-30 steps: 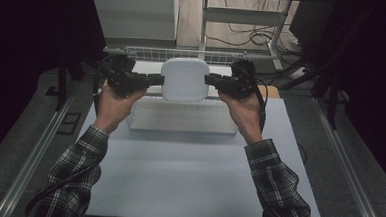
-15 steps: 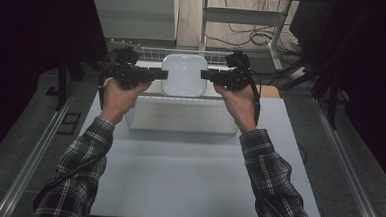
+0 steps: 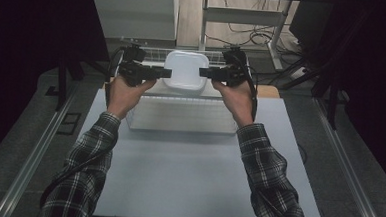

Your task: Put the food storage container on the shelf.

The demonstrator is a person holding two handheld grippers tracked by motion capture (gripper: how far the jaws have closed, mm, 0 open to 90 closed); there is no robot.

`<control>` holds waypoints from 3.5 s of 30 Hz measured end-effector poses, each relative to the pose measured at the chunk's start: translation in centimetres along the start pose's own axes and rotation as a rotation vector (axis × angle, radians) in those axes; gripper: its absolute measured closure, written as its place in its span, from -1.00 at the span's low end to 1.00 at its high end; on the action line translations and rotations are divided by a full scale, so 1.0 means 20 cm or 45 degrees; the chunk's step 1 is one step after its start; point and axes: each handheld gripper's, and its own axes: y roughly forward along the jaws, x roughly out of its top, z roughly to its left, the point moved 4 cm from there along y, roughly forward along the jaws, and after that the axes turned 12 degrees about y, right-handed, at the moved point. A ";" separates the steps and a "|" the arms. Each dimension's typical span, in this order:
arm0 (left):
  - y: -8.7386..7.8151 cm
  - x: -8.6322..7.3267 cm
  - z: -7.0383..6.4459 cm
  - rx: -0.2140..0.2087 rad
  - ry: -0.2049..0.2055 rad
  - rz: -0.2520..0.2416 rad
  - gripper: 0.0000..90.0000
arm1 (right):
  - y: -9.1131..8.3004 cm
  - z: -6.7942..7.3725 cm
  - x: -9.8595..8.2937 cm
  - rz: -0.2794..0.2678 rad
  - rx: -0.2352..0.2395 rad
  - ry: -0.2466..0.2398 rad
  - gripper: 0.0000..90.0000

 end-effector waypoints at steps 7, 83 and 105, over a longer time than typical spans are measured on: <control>0.03 0.02 0.01 0.061 0.012 0.003 0.16 | 0.03 -0.03 0.02 -0.035 -0.093 -0.043 0.13; -0.12 -0.34 -0.26 -0.149 0.310 -0.085 -0.87 | -0.16 0.05 -0.35 0.019 0.034 -0.413 -0.98; -0.04 -0.63 -0.35 -0.171 0.276 -0.062 -0.88 | -0.17 -0.03 -0.62 0.027 0.057 -0.436 -0.99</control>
